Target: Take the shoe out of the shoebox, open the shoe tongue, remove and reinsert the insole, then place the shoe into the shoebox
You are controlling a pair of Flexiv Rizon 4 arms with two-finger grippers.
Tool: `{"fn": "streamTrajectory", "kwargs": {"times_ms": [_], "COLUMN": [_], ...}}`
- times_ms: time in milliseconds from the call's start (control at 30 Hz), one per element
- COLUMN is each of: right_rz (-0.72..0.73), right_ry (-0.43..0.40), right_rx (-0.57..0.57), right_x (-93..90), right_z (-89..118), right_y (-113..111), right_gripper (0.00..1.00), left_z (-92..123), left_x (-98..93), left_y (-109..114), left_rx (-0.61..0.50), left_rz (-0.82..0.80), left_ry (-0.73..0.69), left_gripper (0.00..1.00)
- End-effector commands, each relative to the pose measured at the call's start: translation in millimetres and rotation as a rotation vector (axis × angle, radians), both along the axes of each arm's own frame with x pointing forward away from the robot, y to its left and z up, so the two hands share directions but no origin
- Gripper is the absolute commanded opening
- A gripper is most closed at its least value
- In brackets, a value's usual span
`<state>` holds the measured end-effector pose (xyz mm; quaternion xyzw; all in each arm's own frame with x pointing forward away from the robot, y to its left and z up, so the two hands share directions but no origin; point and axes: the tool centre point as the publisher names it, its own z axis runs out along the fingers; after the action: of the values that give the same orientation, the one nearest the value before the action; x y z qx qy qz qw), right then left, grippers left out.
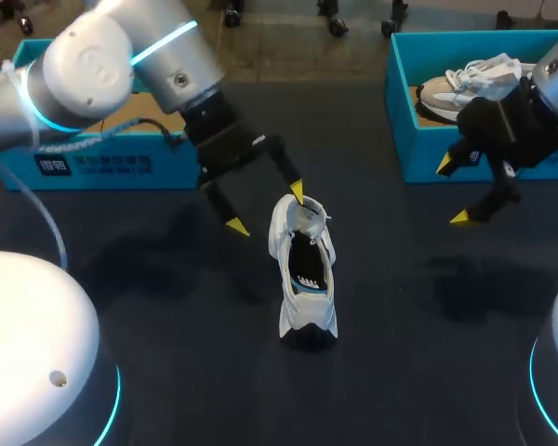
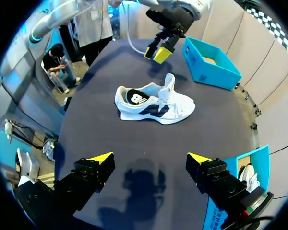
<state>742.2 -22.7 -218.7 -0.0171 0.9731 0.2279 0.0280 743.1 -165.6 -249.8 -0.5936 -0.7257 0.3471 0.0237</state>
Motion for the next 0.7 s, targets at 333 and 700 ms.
{"fn": "streamTrajectory", "kwargs": {"times_ms": [333,700], "right_rz": [0.015,-0.055], "right_ry": [-0.009,-0.036], "right_rx": [0.022,0.015], "right_x": [-0.3,0.3], "right_z": [-7.5,-21.3], "right_y": [4.4,4.6], "right_gripper": [1.00,1.00], "left_z": [1.3,-5.4], "left_x": [5.9,7.2], "left_y": [-14.1,-28.2], "left_rx": [0.231,0.331], "left_rz": [-0.198,-0.254], "left_ry": [0.016,0.003], "left_gripper": [0.00,0.00]}}
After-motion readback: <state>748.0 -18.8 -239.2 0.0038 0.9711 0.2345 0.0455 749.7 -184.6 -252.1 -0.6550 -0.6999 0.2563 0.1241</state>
